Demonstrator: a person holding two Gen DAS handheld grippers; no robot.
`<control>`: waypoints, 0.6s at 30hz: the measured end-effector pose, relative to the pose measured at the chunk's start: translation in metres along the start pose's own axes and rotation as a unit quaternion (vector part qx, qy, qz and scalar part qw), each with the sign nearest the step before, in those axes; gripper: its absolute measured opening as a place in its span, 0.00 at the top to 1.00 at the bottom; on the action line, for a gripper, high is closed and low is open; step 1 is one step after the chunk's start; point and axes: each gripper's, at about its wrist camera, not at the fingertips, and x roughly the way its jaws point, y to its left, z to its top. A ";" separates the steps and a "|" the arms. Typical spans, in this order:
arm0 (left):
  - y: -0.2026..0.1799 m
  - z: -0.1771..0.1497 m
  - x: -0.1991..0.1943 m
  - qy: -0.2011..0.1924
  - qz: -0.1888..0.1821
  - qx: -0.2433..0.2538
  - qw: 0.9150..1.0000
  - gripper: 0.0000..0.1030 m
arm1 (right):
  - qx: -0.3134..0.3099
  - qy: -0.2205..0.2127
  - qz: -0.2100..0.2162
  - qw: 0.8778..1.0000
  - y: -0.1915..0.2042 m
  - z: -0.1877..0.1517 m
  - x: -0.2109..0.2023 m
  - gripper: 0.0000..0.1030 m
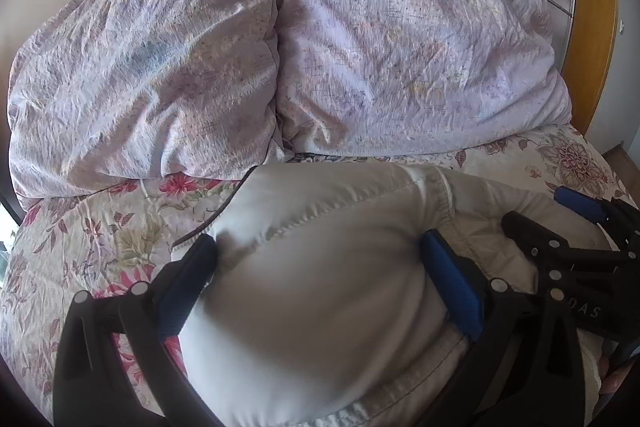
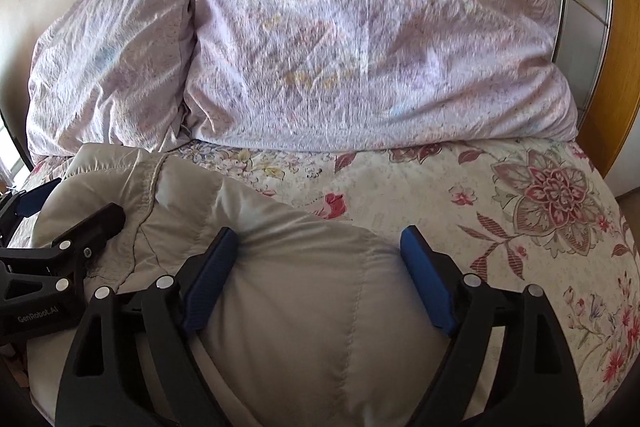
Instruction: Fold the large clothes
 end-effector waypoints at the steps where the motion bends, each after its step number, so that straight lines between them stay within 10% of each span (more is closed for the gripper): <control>1: 0.000 0.000 0.002 0.003 0.001 0.000 1.000 0.02 | 0.003 0.004 0.002 1.000 -0.001 0.000 0.002 0.16; 11: -0.002 -0.001 0.009 0.001 0.004 -0.006 1.000 0.02 | 0.024 -0.002 0.010 1.000 -0.008 0.001 0.008 0.14; 18: 0.027 -0.007 -0.014 0.015 -0.072 -0.060 0.996 0.02 | 0.045 0.015 0.024 0.999 -0.012 0.000 -0.017 0.13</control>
